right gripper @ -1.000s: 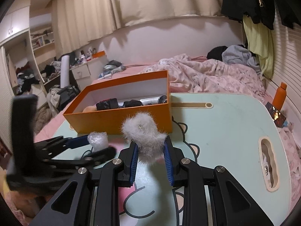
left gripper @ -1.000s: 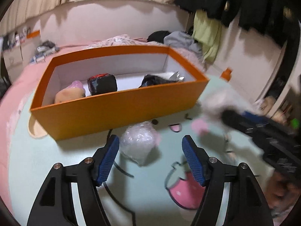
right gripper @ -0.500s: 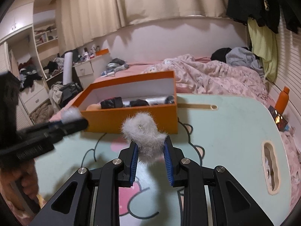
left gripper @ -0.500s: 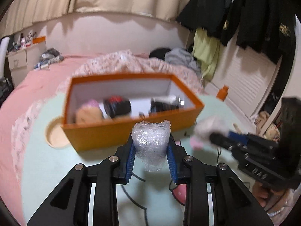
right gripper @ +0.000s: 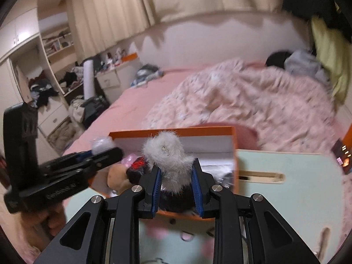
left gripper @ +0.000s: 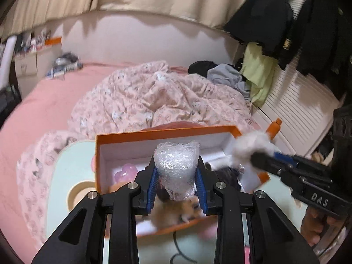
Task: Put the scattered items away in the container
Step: 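Open both grippers over the box to drop the bundle and fluffy ball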
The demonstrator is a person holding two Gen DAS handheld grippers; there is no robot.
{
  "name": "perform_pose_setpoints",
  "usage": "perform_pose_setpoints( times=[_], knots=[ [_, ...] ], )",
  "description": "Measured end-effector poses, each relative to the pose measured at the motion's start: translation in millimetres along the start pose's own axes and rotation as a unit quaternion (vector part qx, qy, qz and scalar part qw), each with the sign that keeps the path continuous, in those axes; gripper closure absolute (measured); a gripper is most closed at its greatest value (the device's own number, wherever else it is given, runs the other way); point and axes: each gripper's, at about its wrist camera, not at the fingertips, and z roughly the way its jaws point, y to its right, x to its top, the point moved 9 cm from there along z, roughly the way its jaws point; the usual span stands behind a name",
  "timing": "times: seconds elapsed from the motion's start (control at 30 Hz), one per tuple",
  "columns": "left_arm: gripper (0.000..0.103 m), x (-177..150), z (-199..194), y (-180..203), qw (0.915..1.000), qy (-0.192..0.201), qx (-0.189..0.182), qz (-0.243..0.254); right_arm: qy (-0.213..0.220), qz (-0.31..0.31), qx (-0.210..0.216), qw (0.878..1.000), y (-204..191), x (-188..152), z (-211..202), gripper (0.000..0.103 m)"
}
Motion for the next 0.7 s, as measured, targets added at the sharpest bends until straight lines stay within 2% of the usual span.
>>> perform_pose_setpoints(
  times=[0.07,0.13,0.2,0.3,0.43,0.57,0.6,0.67,0.7],
  knots=[
    [0.068,2.6,11.7,-8.4,0.9996,-0.008,-0.002,-0.027,-0.009,0.007,-0.012,1.000,2.2,3.6,15.3,0.075],
    [0.047,3.5,19.2,-17.1,0.9985,-0.015,-0.001,-0.053,-0.017,0.011,-0.016,1.000,3.5,5.8,28.6,0.071],
    [0.036,2.2,18.4,-22.8,0.9975,-0.014,-0.005,-0.069,-0.013,0.019,-0.019,1.000,7.1,5.7,28.9,0.060],
    [0.036,-3.3,7.7,-29.3,0.9971,-0.010,-0.012,-0.075,0.011,0.017,-0.025,0.999,7.8,3.4,13.7,0.056],
    [0.036,-18.9,-10.8,-27.9,0.9976,-0.020,-0.012,-0.065,0.022,-0.035,-0.075,0.996,1.8,-10.9,-9.9,0.055],
    [0.036,-49.6,-33.5,-8.7,0.9993,-0.031,-0.010,-0.020,0.026,-0.067,-0.110,0.991,-5.5,-39.4,-30.5,0.034],
    [0.034,-55.9,-39.1,-2.9,0.9997,-0.023,-0.003,-0.003,0.027,-0.068,-0.112,0.991,-6.6,-48.4,-34.9,0.032],
    [0.024,-69.0,-49.4,4.0,0.9995,-0.007,0.021,0.024,0.023,-0.066,-0.116,0.991,-6.2,-63.6,-38.4,0.032],
    [0.023,-76.1,-52.6,6.4,0.9992,-0.006,0.027,0.030,0.019,-0.062,-0.120,0.991,-5.8,-71.8,-39.3,0.032]
  ],
)
